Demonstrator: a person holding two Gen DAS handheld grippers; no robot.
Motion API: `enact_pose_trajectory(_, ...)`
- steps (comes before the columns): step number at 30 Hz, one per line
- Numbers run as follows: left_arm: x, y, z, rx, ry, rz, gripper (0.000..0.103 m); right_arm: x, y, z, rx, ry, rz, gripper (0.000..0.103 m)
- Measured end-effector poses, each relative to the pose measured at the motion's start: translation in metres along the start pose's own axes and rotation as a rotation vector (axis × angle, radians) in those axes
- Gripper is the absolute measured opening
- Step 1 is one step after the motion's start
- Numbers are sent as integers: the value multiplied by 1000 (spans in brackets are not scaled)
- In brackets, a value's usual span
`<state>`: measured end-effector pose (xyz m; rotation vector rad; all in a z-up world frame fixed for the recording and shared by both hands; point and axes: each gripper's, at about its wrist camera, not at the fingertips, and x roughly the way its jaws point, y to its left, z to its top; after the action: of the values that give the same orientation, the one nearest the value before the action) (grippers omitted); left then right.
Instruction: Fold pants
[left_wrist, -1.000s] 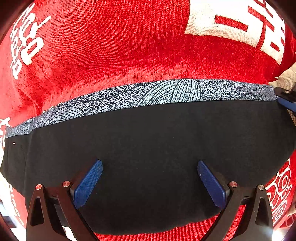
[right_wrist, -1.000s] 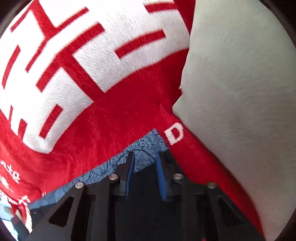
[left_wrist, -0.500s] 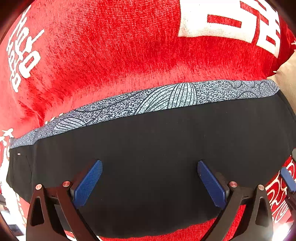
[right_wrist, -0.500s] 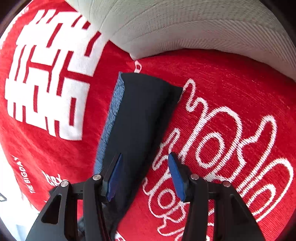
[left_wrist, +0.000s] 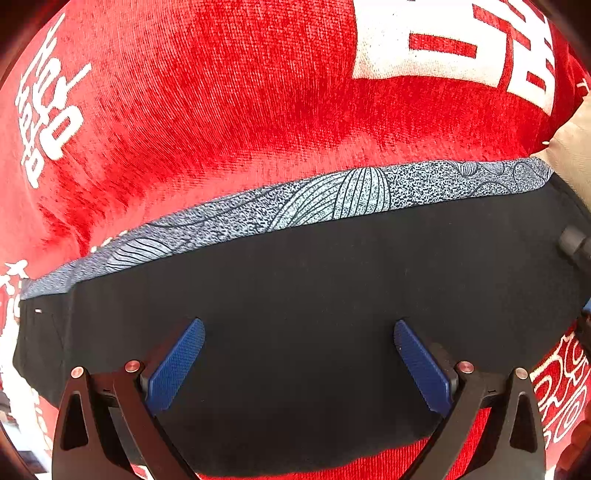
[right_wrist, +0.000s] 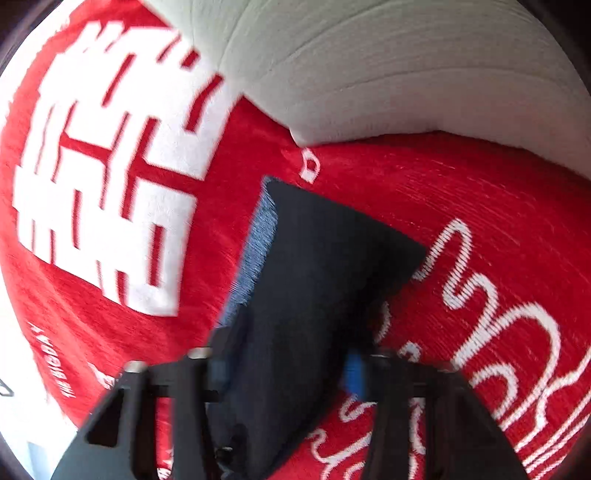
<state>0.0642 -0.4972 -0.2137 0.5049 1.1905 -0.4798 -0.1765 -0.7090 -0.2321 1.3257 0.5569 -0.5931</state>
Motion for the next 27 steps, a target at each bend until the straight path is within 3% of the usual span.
enact_pose_trajectory(2,-12,2,3,-3,-16,-2,84,-3,10,2,-62,25,-39,14)
enact_pose_trajectory(4,-23,6,3,-14,-11,-64,83,-12,28,1,-167,22,-69,13)
enact_pose_trajectory(6,-28,7,0,-23,-8,-134,69,-20,47,-2,-243,15,-71,13)
enact_pose_trajectory(7,-27,6,-2,-18,0,-159,68,-24,55,-3,-266,14,-65,13)
enact_pose_trajectory(10,-7,2,-14,-19,43,-226,68,-29,70,-5,-313,18,-61,13)
enact_pose_trajectory(12,-7,-5,-26,26,-60,-194,68,-29,81,-8,-363,29,-78,13)
enact_pose_trajectory(14,-8,-6,-32,30,-108,-192,68,-30,90,-13,-416,26,-91,13)
enact_pose_trajectory(24,-3,8,-47,11,-197,-256,68,-38,172,-67,-753,31,-119,13)
enact_pose_trajectory(27,-3,20,-47,20,-181,-303,68,-31,195,-90,-844,46,-121,13)
